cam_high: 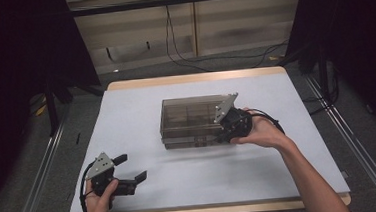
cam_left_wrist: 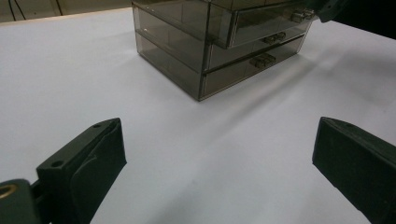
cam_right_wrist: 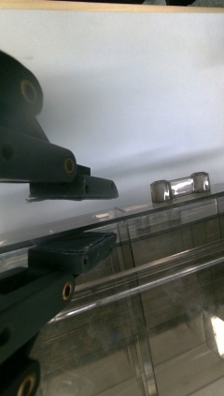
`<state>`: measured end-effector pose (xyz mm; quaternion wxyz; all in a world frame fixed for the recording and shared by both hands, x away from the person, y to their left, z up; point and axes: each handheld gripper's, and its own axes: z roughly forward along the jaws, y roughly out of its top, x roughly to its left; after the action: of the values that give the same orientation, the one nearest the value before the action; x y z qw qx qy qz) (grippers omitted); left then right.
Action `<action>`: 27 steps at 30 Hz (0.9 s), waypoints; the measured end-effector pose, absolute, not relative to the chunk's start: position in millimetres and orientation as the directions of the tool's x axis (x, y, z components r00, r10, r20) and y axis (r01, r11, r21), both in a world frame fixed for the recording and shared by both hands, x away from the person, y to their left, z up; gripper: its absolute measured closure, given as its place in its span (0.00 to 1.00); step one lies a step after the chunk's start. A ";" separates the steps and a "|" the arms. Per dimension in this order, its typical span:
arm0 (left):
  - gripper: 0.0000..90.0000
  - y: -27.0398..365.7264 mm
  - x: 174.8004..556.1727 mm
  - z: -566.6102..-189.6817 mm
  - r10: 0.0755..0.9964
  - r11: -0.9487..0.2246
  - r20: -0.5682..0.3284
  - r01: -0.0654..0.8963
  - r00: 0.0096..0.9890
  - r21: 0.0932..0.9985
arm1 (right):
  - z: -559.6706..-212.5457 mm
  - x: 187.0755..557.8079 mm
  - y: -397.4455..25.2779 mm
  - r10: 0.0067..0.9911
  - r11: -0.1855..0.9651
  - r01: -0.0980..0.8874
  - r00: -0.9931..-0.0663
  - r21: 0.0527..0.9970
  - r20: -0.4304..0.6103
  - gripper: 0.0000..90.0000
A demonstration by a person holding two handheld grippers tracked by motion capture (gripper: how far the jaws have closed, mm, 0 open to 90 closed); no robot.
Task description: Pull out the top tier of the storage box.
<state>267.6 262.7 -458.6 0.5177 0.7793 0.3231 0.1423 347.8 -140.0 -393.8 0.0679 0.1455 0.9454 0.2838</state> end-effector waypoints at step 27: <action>0.03 263.3 266.5 -458.3 0.656 -0.251 -0.117 0.362 0.745 0.898 | -394.9 347.0 -141.0 0.241 0.803 0.191 -0.970 0.564 -0.015 0.95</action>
<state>266.5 263.3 -458.3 0.5172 0.7779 0.3273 0.1423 347.0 -141.0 -394.9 0.0431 0.1139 0.9486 0.2920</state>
